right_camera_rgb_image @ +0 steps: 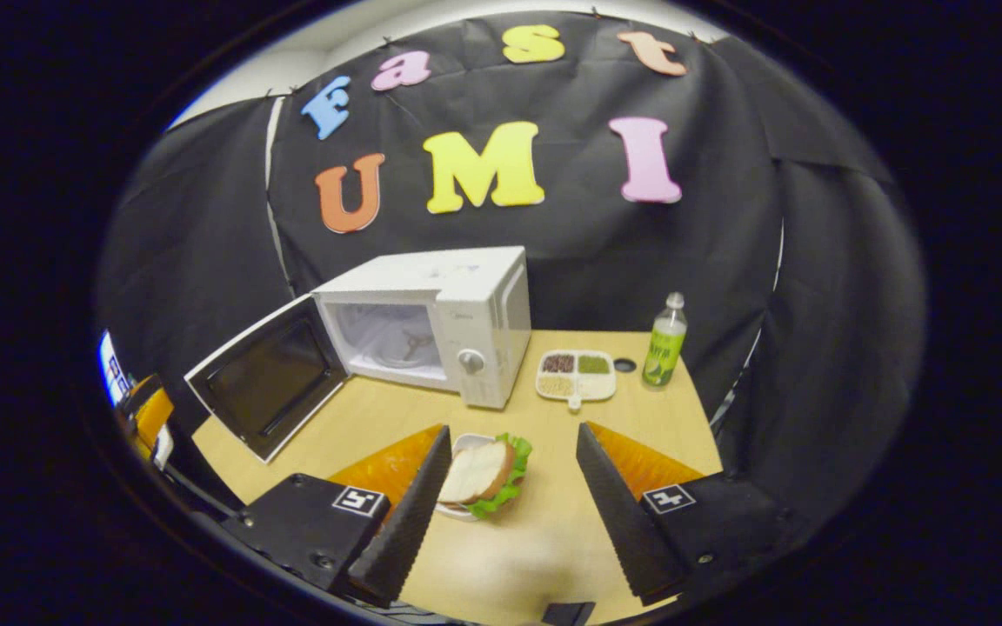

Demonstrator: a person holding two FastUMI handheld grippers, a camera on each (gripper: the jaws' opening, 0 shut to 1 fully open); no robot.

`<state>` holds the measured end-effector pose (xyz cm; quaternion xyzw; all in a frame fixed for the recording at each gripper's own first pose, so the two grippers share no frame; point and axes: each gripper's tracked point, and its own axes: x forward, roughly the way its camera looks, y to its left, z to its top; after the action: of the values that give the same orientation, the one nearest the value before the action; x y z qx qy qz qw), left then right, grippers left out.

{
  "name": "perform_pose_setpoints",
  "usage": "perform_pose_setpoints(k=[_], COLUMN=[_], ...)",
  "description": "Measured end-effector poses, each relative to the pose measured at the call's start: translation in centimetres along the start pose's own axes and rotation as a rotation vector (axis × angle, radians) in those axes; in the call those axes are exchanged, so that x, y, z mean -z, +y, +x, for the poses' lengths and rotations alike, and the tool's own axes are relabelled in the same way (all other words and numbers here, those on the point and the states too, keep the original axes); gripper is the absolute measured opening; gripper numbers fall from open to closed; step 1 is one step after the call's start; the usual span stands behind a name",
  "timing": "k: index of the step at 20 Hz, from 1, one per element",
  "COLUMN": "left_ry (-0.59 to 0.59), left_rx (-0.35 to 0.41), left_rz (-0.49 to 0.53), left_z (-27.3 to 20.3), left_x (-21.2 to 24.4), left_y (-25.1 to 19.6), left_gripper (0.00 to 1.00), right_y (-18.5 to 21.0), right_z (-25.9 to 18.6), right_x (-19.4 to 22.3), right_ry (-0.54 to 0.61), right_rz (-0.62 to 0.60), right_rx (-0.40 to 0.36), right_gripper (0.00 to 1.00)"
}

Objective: Open the microwave oven with the left hand, put the food in, and close the microwave oven.

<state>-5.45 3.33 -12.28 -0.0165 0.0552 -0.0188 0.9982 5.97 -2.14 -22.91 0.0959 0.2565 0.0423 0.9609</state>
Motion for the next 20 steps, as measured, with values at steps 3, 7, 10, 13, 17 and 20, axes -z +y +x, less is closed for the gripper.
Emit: perform_pose_setpoints(k=[3, 7, 10, 13, 17, 20], left_ry=[0.000, 0.007, 0.017, 0.039, 0.055, 0.060], left_rx=[-0.012, -0.047, -0.087, -0.116, -0.110, -0.105], left_rz=[0.000, -0.006, 0.017, 0.031, 0.020, 0.020], left_z=[-0.1, -0.6, -0.8, -1.2, -1.8, -1.9], left_x=[-0.5, -1.2, -1.3, -0.9, -0.6, -0.5], left_y=[-0.8, -1.1, -1.1, -1.6, -2.6, -2.5], left_gripper=[1.00, 0.97, 0.96, 0.96, 0.96, 1.00], right_y=[-0.7, -0.4, 0.4, 0.9, 1.3, 1.6], right_z=[3.1, 6.9, 9.3, 10.8, 11.6, 11.4], right_x=[2.6, 5.4, 7.4, 9.1, 9.4, 9.3], right_ry=[0.102, 0.239, 0.362, 0.469, 0.546, 0.564], right_rz=[0.105, 0.224, 0.331, 0.430, 0.543, 0.584], right_rx=[-0.054, -0.141, -0.216, -0.252, -0.258, -0.264], right_gripper=[0.89, 0.75, 0.82, 0.78, 0.51, 0.41])
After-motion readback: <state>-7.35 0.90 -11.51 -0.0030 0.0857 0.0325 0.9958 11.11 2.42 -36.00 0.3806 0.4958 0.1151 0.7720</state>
